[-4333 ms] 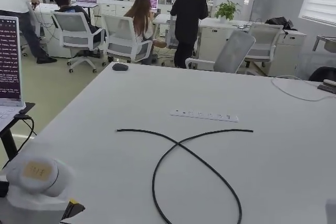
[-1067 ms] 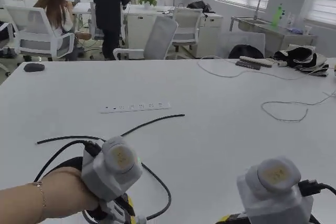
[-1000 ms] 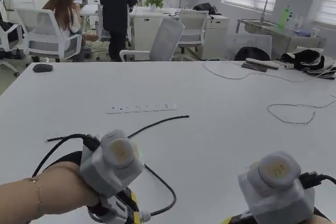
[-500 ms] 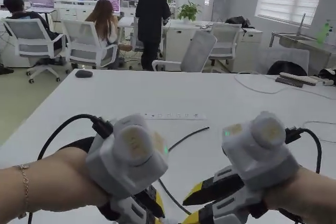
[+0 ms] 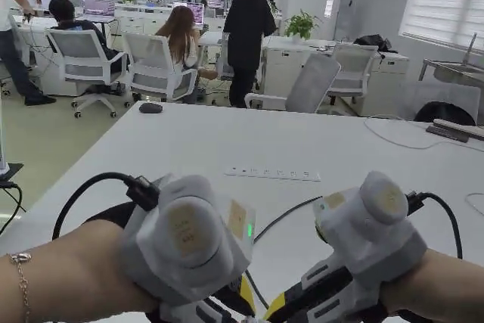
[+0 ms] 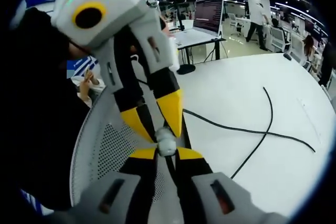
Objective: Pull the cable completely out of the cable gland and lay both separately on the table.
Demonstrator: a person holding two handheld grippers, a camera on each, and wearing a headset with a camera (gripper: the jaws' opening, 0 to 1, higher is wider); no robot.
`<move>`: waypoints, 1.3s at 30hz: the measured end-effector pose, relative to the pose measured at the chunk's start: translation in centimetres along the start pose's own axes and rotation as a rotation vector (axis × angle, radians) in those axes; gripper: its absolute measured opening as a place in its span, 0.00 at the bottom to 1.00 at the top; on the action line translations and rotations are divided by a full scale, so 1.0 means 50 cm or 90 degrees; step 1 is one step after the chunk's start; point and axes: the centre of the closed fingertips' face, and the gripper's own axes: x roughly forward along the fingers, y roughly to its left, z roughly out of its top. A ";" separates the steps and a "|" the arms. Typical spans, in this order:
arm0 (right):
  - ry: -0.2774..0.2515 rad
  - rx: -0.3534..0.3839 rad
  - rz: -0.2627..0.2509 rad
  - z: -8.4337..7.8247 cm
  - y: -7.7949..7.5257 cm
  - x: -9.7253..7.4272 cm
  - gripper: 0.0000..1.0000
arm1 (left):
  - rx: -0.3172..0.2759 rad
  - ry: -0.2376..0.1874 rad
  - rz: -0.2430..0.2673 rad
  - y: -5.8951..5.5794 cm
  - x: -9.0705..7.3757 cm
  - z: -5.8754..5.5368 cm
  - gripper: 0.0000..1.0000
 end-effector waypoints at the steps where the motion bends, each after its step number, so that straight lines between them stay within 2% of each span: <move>1: 0.005 -0.002 -0.004 -0.006 0.000 0.001 0.12 | -0.015 -0.006 -0.004 -0.003 0.001 0.000 0.17; 3: 0.022 -0.020 -0.013 -0.016 -0.001 0.002 0.12 | -0.037 -0.024 0.006 0.002 0.003 0.004 0.20; 6: 0.041 -0.037 -0.021 -0.027 -0.001 0.006 0.12 | -0.040 -0.012 0.003 -0.002 0.015 -0.007 0.23; 9: 0.041 -0.049 -0.023 -0.025 0.001 0.007 0.12 | -0.058 -0.021 -0.009 -0.009 0.027 -0.008 0.27; 11: 0.035 -0.054 -0.025 -0.019 0.002 0.007 0.12 | -0.069 -0.020 -0.020 -0.013 0.034 -0.010 0.24; 12: 0.033 -0.057 -0.030 -0.018 -0.001 0.007 0.12 | -0.079 -0.010 -0.035 -0.022 0.037 -0.015 0.21; 14: 0.039 -0.062 -0.030 -0.022 0.001 0.008 0.12 | -0.062 0.006 -0.030 -0.022 0.044 -0.023 0.19; 17: 0.053 -0.060 -0.021 -0.037 0.006 0.013 0.12 | -0.048 0.005 -0.031 -0.028 0.045 -0.016 0.16; 20: 0.053 -0.043 0.001 -0.038 0.013 0.009 0.16 | -0.011 0.018 -0.026 -0.028 0.045 -0.017 0.16; 21: 0.054 -0.042 0.006 -0.037 0.015 0.008 0.18 | 0.019 0.031 -0.013 -0.021 0.043 -0.019 0.16; 22: 0.057 -0.044 0.011 -0.035 0.016 0.004 0.21 | 0.029 0.037 -0.011 -0.020 0.042 -0.020 0.16; 24: 0.067 -0.045 0.013 -0.034 0.011 0.002 0.20 | 0.081 0.058 -0.004 -0.017 0.041 -0.023 0.16; 28: 0.066 -0.030 0.020 -0.027 0.004 0.000 0.17 | 0.150 0.072 0.006 -0.014 0.038 -0.019 0.16; 30: 0.061 -0.026 0.021 -0.025 0.005 0.000 0.17 | 0.179 0.072 0.013 -0.013 0.036 -0.017 0.16; 32: 0.046 -0.013 0.020 -0.018 0.004 0.005 0.15 | 0.223 0.066 0.016 -0.015 0.035 -0.011 0.16; 34: 0.030 0.000 0.023 -0.012 0.005 0.011 0.14 | 0.241 0.062 0.015 -0.020 0.034 -0.008 0.16; 35: 0.033 0.000 0.021 -0.014 0.005 0.013 0.12 | 0.243 0.063 0.010 -0.022 0.035 -0.008 0.16; 39: 0.038 -0.001 0.008 -0.015 0.007 0.020 0.12 | 0.228 0.072 0.004 -0.020 0.036 -0.017 0.16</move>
